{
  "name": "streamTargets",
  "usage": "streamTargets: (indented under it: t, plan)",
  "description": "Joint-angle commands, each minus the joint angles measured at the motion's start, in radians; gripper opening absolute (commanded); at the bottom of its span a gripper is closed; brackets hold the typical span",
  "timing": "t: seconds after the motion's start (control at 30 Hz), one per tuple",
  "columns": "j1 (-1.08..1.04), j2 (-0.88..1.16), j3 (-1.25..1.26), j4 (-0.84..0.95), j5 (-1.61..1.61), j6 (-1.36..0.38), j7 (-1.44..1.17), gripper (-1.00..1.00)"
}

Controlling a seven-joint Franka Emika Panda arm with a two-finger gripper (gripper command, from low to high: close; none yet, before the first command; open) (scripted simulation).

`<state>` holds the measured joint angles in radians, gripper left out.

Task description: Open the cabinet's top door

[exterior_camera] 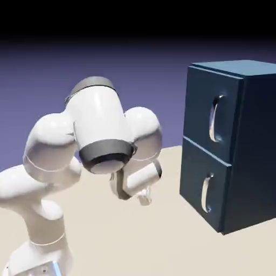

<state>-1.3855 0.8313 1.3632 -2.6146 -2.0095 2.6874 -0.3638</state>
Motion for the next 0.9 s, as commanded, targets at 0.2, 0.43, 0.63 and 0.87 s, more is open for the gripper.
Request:
streamTargets:
  t: [0.2, 0.43, 0.63, 0.87]
  plan:
    - [-0.212, 0.212, 0.207, 0.030, -0.304, -0.053, -0.167, 0.00]
    - [-0.423, 0.425, 0.413, 0.059, -0.609, -0.106, -0.335, 0.00]
    - [-0.494, 0.527, 0.505, 0.107, -0.770, -0.135, -0.419, 0.00]
    - [-0.389, 0.507, 0.475, 0.186, -0.789, -0.187, -0.410, -1.00]
